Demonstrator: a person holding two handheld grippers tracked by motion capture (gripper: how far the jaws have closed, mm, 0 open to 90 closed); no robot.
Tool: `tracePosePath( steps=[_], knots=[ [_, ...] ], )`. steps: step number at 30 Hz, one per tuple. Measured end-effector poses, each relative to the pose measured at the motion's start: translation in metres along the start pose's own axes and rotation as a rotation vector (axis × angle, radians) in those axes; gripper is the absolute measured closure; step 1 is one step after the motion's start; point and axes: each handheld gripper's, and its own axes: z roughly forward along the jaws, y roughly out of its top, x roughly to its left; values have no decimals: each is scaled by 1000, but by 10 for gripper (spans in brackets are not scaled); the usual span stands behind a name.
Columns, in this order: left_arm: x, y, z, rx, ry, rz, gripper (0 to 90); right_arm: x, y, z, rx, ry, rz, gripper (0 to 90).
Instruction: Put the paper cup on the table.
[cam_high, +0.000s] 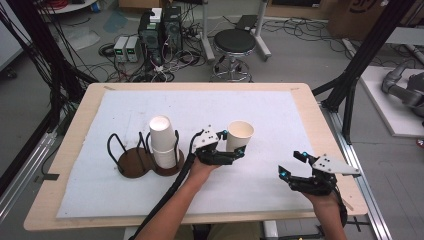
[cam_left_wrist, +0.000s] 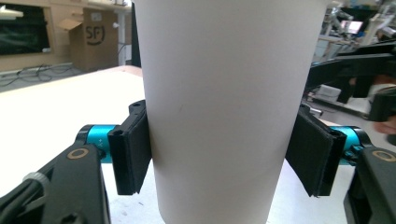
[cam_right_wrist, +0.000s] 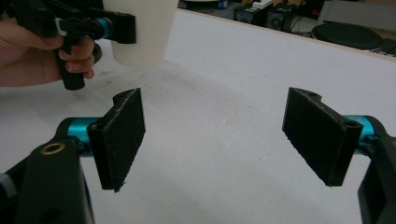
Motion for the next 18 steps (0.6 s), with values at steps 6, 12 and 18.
tracePosePath(
  steps=[6,12,18],
  knots=[
    [2,-8,12,73,40,14,306,-1,-1,-1,-2,3,-3,216],
    [3,-10,18,157,101,14,310,-1,-1,-1,-3,7,-5,217],
    [-1,-8,27,325,158,40,314,0,0,-1,-1,13,-4,217]
  ],
)
